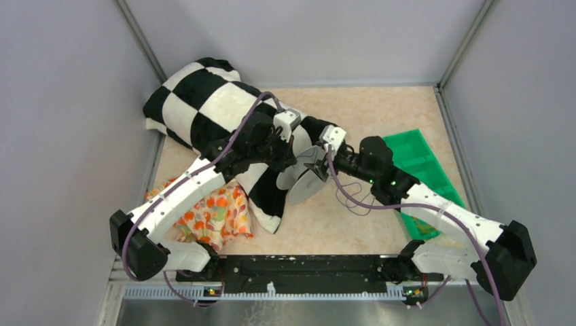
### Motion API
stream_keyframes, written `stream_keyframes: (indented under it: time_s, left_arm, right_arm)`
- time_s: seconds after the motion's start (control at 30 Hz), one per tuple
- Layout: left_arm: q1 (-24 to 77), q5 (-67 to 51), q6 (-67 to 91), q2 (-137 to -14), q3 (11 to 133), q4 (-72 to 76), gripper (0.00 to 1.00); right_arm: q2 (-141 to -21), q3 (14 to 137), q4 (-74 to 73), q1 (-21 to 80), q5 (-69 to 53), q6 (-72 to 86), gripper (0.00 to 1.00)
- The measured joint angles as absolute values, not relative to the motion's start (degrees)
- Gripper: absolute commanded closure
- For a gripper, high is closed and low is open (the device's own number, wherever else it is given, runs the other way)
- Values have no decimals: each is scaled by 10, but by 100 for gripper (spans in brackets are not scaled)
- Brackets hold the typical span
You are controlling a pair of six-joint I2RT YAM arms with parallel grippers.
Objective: Wrap the cables
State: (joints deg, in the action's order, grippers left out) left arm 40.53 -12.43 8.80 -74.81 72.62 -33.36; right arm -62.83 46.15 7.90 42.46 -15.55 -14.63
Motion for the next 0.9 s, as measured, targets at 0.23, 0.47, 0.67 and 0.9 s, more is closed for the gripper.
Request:
stream_keyframes:
  time_s: [0.23,0.47,0.67,0.9]
  left_arm:
    - [405,-135,91,-755,726,-335,100]
    - [404,-146,91,-760,726,-336,100]
    - [401,-154,91,-763,726,-336,100]
    - [398,-157,91,-763,726,-336,100]
  right_arm:
    - [-648,462,94,449,-102,-191,39]
    - [-665,462,107,459,-75,-232,56]
    - [-684,462,98,464,-69,-253,57]
    - [-688,462,99,464,-69,-260,51]
